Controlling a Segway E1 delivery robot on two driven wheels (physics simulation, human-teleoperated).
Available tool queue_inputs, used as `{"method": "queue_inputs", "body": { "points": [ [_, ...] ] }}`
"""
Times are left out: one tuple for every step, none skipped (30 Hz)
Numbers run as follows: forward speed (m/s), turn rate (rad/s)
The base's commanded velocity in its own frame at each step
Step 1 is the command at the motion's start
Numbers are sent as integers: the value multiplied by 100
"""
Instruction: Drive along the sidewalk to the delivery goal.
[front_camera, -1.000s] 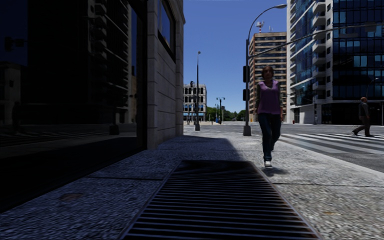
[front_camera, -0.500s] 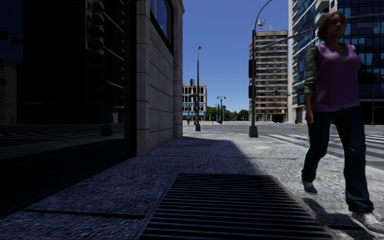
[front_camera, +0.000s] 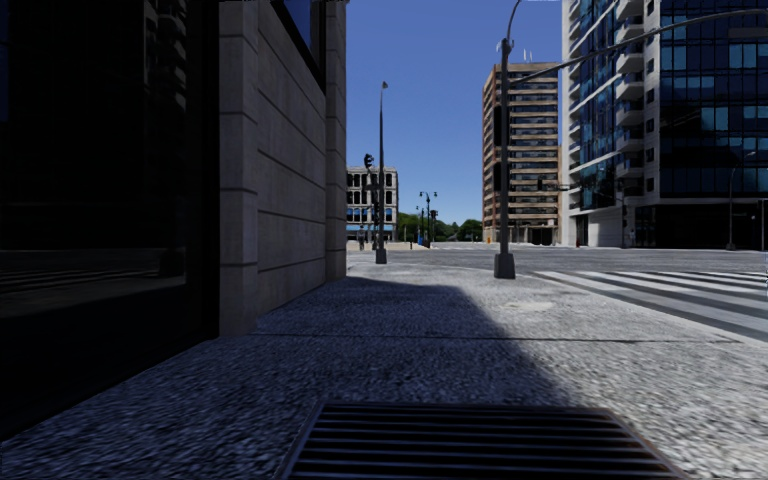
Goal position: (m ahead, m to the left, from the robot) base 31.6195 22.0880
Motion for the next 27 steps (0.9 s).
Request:
{"method": "queue_inputs", "body": {
  "points": [
    [198,-28],
    [198,-22],
    [198,-2],
    [198,0],
    [198,0],
    [198,0],
    [198,0],
    [198,0],
    [198,0],
    [198,0],
    [198,0],
    [198,0],
    [198,0],
    [198,0],
    [198,0],
    [198,0],
    [198,0],
    [198,0],
    [198,0],
    [198,0],
    [198,0],
    [198,0],
    [198,0],
    [198,0],
    [198,0],
    [198,0],
    [198,0]
  ]
}}
